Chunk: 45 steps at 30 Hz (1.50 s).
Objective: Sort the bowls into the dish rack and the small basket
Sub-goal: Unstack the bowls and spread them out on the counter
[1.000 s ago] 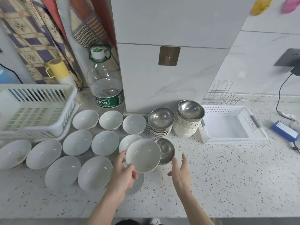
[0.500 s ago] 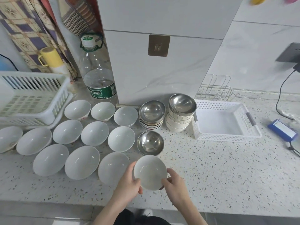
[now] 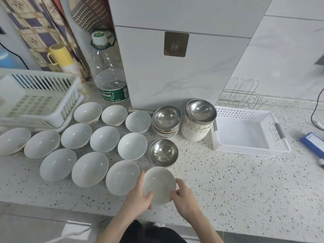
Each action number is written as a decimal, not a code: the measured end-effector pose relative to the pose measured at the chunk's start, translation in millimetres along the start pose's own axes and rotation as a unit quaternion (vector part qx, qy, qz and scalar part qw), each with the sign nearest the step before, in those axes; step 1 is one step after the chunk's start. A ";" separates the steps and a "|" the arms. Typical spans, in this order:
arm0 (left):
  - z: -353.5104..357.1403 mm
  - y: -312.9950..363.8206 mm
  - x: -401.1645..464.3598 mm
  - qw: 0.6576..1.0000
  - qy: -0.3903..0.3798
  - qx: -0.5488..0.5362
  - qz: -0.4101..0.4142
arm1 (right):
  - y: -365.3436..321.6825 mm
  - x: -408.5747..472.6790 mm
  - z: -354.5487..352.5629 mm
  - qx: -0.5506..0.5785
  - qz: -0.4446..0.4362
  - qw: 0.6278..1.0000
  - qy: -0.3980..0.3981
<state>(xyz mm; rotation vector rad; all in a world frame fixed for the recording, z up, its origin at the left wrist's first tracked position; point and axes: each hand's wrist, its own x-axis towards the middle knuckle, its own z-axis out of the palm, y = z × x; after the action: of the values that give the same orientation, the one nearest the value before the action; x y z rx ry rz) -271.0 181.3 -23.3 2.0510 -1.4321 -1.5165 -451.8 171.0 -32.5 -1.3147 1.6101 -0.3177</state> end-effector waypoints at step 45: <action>-99.1 129.9 151.8 0.975 0.035 -0.168 0.144 | -98.0 64.0 -54.5 0.122 0.061 0.963 0.233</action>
<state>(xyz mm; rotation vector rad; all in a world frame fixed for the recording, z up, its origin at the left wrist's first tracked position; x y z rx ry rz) -263.8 -38.7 12.5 1.6069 -1.2759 -1.4346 -432.4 59.8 30.1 -0.9890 1.9579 -0.7694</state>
